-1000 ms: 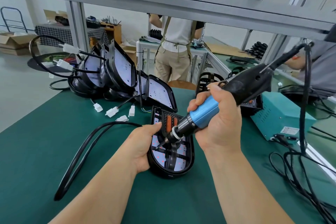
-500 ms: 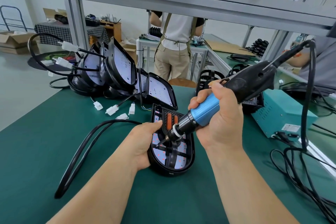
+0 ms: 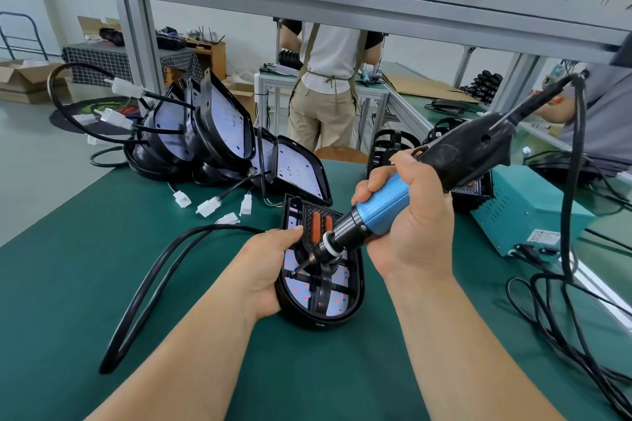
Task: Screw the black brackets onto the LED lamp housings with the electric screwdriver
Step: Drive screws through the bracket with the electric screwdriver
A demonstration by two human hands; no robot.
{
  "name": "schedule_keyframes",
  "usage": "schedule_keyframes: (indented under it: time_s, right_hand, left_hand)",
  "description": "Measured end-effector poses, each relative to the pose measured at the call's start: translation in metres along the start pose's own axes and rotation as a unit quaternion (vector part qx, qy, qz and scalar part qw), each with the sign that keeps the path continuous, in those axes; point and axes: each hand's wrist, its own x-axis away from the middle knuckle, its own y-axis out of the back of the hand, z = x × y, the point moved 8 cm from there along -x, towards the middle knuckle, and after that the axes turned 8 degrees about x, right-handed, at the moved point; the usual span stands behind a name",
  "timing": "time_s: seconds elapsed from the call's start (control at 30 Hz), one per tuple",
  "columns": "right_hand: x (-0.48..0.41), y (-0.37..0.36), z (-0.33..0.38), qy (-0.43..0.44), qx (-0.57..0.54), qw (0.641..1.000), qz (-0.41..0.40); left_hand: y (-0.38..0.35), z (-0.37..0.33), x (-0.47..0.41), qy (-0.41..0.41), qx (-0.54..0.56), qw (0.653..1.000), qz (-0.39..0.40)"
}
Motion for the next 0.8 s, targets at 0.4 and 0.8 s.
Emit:
schedule_keyframes:
  time_s: [0.4,0.8]
  right_hand:
    - [0.000,-0.002,0.000,0.005,-0.001,1.000,0.010]
    - [-0.001,0.007,-0.005,-0.026,-0.025,0.999,-0.011]
  left_hand:
    - [-0.004,-0.001,0.000,-0.008,-0.001,1.000,0.024]
    - [-0.005,-0.001,0.001,-0.004,-0.010,0.999,0.038]
